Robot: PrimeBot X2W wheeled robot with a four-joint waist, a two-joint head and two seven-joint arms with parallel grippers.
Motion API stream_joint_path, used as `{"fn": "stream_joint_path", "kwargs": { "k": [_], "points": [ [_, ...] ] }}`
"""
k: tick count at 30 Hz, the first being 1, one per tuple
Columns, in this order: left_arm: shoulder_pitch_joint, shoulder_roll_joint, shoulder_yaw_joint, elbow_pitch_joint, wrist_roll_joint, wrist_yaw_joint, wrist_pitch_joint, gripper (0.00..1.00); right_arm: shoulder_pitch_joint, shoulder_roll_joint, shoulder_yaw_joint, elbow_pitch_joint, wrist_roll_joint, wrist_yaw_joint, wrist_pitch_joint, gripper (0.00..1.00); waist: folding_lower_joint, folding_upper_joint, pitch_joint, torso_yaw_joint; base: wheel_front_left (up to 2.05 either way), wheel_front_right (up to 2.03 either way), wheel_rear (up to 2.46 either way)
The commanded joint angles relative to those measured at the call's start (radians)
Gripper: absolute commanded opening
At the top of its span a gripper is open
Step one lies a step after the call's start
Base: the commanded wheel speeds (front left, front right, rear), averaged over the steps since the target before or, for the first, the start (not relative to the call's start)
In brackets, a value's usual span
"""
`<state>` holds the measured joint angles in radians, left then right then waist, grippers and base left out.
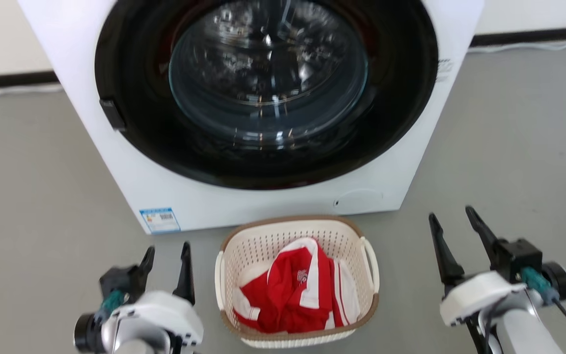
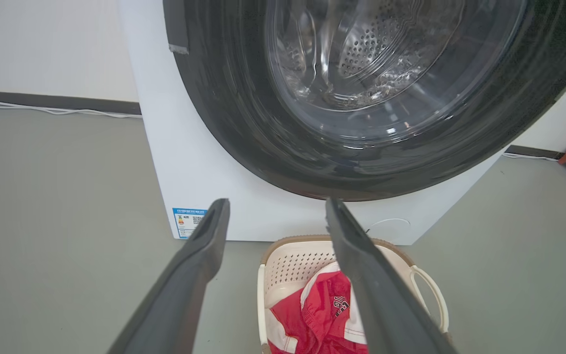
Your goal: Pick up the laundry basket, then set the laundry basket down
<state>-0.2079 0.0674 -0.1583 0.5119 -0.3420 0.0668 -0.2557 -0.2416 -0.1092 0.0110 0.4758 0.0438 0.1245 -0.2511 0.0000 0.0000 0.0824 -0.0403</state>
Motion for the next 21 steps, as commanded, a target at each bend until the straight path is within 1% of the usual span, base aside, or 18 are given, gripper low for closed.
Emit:
{"fn": "stream_joint_path", "kwargs": {
  "k": [1, 6, 12, 21],
  "points": [
    [0.007, 0.012, 0.044, -0.040, 0.015, -0.013, -0.006, 1.00, 0.009, -0.007, 0.021, -0.042, -0.010, 0.006, -0.011, 1.00, 0.0000, 0.0000, -0.027, -0.011, 0.00, 0.00, 0.00],
    [0.077, 0.005, 0.092, -0.097, 0.028, -0.025, -0.006, 1.00, 0.075, -0.010, 0.006, -0.093, -0.014, 0.006, -0.011, 1.00, 0.0000, 0.0000, -0.057, -0.006, 0.00, 0.00, 0.00],
    [0.144, -0.006, 0.125, -0.148, 0.036, -0.040, -0.006, 1.00, 0.137, -0.008, -0.016, -0.152, -0.018, 0.006, -0.011, 1.00, 0.0000, 0.0000, -0.079, 0.005, 0.00, 0.00, 0.00],
    [0.200, -0.014, 0.146, -0.196, 0.046, -0.040, -0.006, 1.00, 0.191, 0.001, -0.041, -0.209, -0.019, 0.006, -0.011, 1.00, 0.0000, 0.0000, -0.107, 0.011, 0.00, 0.00, 0.00]
  ]
}}
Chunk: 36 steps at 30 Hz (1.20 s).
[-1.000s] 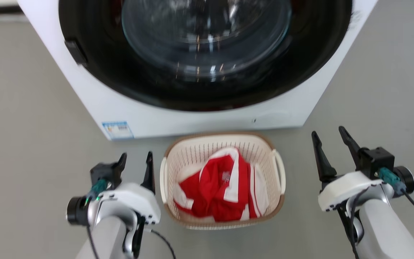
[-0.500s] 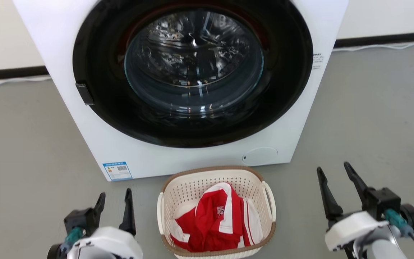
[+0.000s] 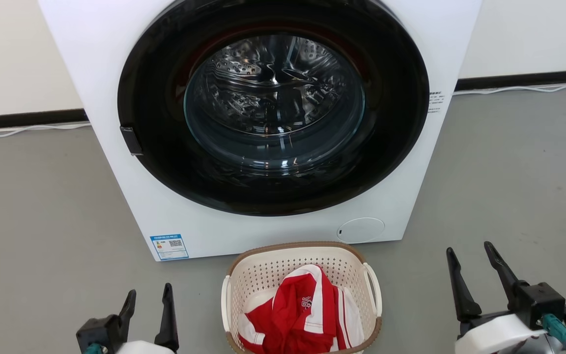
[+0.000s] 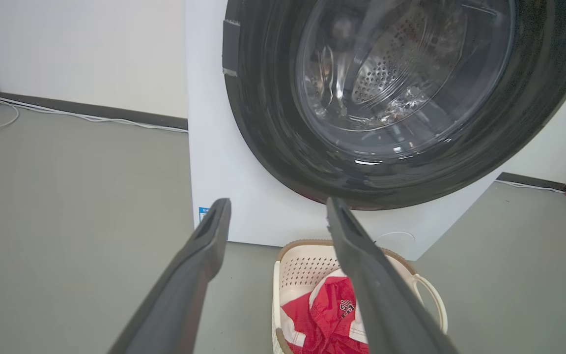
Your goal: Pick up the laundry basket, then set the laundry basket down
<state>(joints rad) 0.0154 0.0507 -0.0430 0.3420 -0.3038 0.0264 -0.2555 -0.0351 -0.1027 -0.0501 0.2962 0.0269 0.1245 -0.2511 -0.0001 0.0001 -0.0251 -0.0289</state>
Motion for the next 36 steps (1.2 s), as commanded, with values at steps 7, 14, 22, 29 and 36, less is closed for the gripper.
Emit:
{"fn": "stream_joint_path", "kwargs": {
  "k": [7, 14, 22, 29, 36],
  "points": [
    [0.018, -0.010, 0.006, 0.038, -0.013, 0.002, 0.010, 0.00, 0.024, 0.011, -0.008, 0.041, 0.020, -0.001, 0.010, 0.00, 0.0001, -0.0001, -0.002, 0.000, 0.00, 0.00, 0.00],
    [0.011, -0.010, 0.016, 0.030, -0.087, -0.007, 0.031, 0.00, 0.020, 0.014, -0.012, 0.035, 0.110, 0.000, 0.033, 0.00, 0.0014, -0.0001, -0.002, 0.002, 0.00, 0.00, 0.00],
    [0.003, -0.009, 0.023, 0.020, -0.171, -0.017, 0.053, 0.00, 0.016, 0.016, -0.012, 0.027, 0.212, 0.000, 0.052, 0.00, 0.0001, -0.0001, 0.002, 0.004, 0.00, 0.00, 0.00],
    [-0.005, -0.008, 0.031, 0.012, -0.245, -0.027, 0.072, 0.00, 0.011, 0.019, -0.015, 0.021, 0.301, 0.000, 0.072, 0.00, 0.0001, -0.0001, 0.003, 0.005, 0.00, 0.00, 0.00],
    [-0.014, -0.008, 0.041, 0.003, -0.329, -0.037, 0.096, 0.00, 0.004, 0.021, -0.018, 0.015, 0.403, 0.001, 0.095, 0.00, 0.0001, -0.0001, 0.005, 0.007, 0.00, 0.00, 0.00]
  ]
}}
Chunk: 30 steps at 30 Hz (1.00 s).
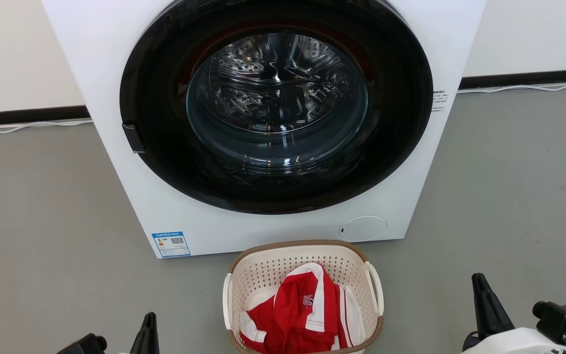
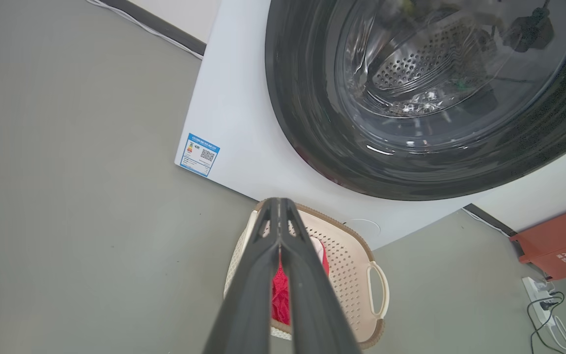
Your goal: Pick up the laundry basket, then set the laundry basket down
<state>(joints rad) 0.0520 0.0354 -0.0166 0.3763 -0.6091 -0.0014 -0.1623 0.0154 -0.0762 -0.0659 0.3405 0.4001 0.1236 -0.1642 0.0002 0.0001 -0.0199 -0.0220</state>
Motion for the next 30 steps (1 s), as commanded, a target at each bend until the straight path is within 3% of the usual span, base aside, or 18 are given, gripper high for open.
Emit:
{"fn": "stream_joint_path", "kwargs": {
  "k": [1, 30],
  "points": [
    [-0.052, 0.008, 0.016, -0.032, -0.034, -0.010, 0.005, 0.00, -0.047, -0.005, -0.003, -0.030, 0.042, 0.002, 0.011, 0.00, -0.0002, -0.0001, 0.000, 0.000, 0.00, 0.00, 0.00],
    [-0.085, 0.010, 0.051, -0.062, -0.327, -0.046, 0.088, 0.00, -0.070, 0.005, -0.017, -0.050, 0.396, 0.003, 0.092, 0.00, -0.0002, -0.0001, 0.007, 0.007, 0.00, 0.00, 0.00]
  ]
}}
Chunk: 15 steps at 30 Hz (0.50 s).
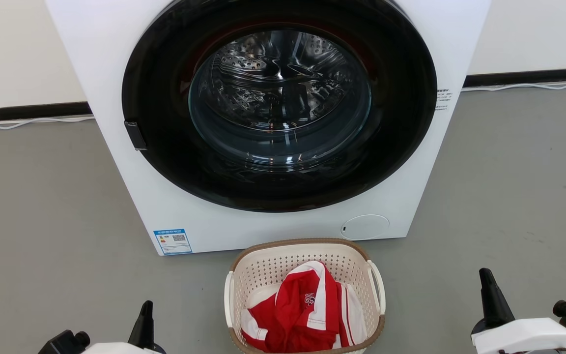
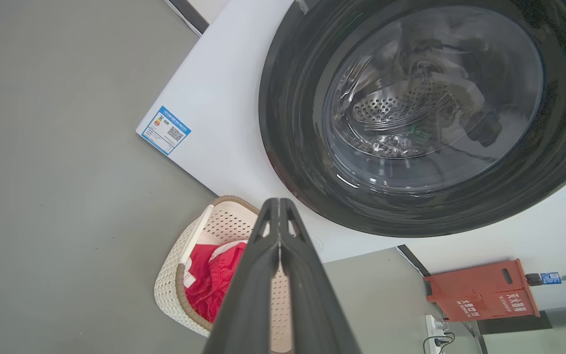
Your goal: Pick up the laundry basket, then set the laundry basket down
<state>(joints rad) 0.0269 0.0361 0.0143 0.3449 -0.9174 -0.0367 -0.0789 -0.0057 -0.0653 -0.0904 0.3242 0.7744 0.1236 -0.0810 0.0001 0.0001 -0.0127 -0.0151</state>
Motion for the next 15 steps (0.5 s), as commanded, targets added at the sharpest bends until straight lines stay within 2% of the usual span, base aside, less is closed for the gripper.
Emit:
{"fn": "stream_joint_path", "kwargs": {
  "k": [1, 15],
  "points": [
    [-0.061, 0.009, 0.021, -0.032, -0.029, -0.012, 0.007, 0.00, -0.050, -0.006, 0.007, -0.034, 0.034, 0.004, 0.011, 0.00, -0.0001, -0.0001, 0.000, 0.000, 0.00, 0.00, 0.00],
    [-0.077, 0.010, 0.039, -0.047, -0.175, -0.030, 0.048, 0.00, -0.061, -0.001, 0.000, -0.044, 0.211, 0.004, 0.052, 0.00, -0.0001, -0.0001, 0.004, 0.004, 0.00, 0.00, 0.00]
  ]
}}
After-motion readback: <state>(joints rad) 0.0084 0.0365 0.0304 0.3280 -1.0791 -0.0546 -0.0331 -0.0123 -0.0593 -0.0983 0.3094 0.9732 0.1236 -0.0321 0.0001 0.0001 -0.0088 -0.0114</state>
